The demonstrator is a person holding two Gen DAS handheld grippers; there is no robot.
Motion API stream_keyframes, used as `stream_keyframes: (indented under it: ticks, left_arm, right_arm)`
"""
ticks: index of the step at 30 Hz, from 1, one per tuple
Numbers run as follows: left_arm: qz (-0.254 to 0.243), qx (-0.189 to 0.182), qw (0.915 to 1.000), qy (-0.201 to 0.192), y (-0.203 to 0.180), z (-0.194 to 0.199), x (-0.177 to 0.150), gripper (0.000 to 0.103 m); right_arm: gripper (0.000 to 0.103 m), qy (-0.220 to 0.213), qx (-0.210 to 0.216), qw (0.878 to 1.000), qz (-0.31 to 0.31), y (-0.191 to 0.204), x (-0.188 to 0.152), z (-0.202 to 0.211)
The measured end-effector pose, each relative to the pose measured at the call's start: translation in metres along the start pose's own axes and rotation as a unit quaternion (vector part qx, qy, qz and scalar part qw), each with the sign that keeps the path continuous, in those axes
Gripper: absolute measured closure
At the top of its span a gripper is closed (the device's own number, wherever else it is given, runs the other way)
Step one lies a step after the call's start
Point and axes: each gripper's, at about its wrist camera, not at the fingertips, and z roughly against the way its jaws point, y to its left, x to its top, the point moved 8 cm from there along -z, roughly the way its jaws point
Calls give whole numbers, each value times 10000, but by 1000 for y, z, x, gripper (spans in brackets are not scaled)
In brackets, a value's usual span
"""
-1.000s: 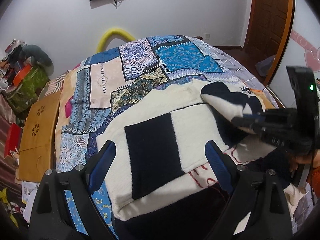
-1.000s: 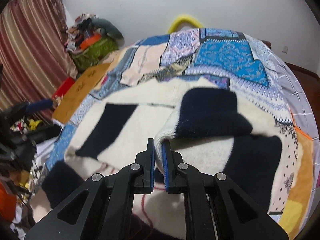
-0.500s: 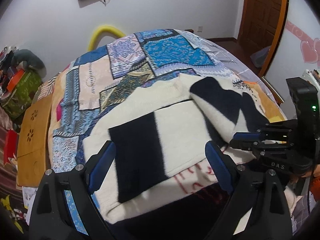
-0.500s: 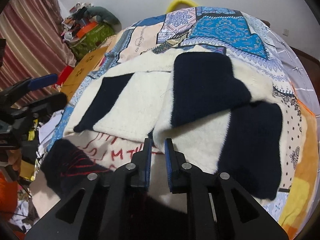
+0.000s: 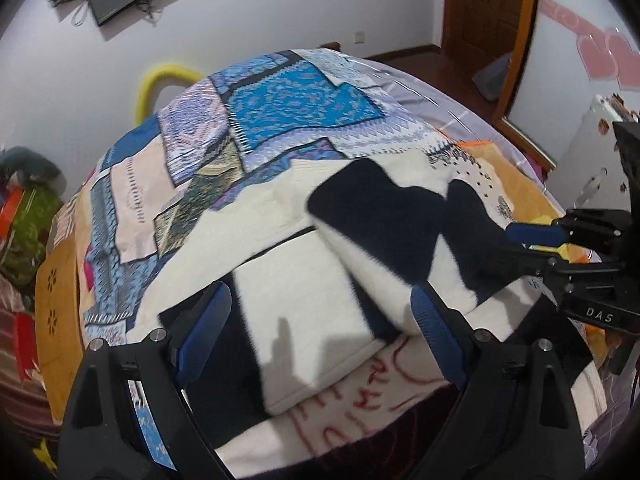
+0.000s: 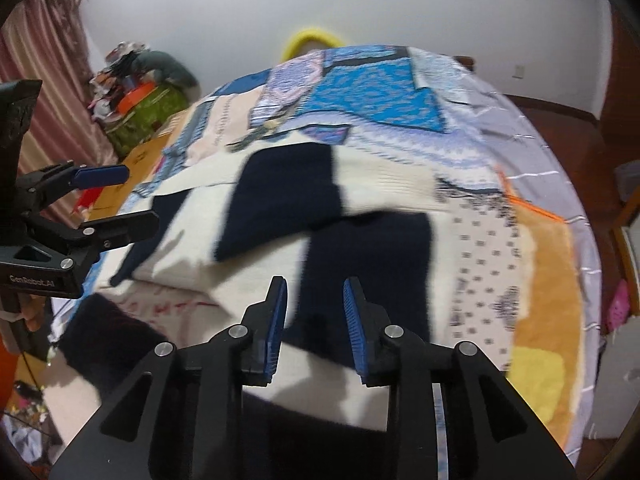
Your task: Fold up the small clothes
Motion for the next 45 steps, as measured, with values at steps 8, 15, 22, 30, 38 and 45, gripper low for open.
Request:
stream_keyframes:
  ticks: [8, 15, 22, 30, 38, 45]
  left_arm:
    - [-507, 60, 9986, 155, -42, -36, 26, 11]
    - [-944, 41, 9952, 266, -75, -65, 37, 18]
    - [-1006, 12, 9938, 483, -85, -95, 42, 37]
    - [-977, 148, 9950, 156, -83, -92, 48, 76]
    - [-678, 179, 9970, -330, -60, -53, 63, 92]
    - [-110, 371, 9975, -598, -7, -16, 52, 92]
  right_arm:
    - [76, 68, -113, 9989, -449, -46, -14, -7]
    - [76, 253, -14, 9981, -558, -59, -32, -17]
    - [74, 395, 61, 9980, -498, -59, -39, -24]
    - [74, 421, 82, 9974, -571, -59, -42, -27]
    - [74, 510, -22, 9975, -483, -58, -39, -26]
    - [74, 538, -109, 9975, -447, -54, -38, -23]
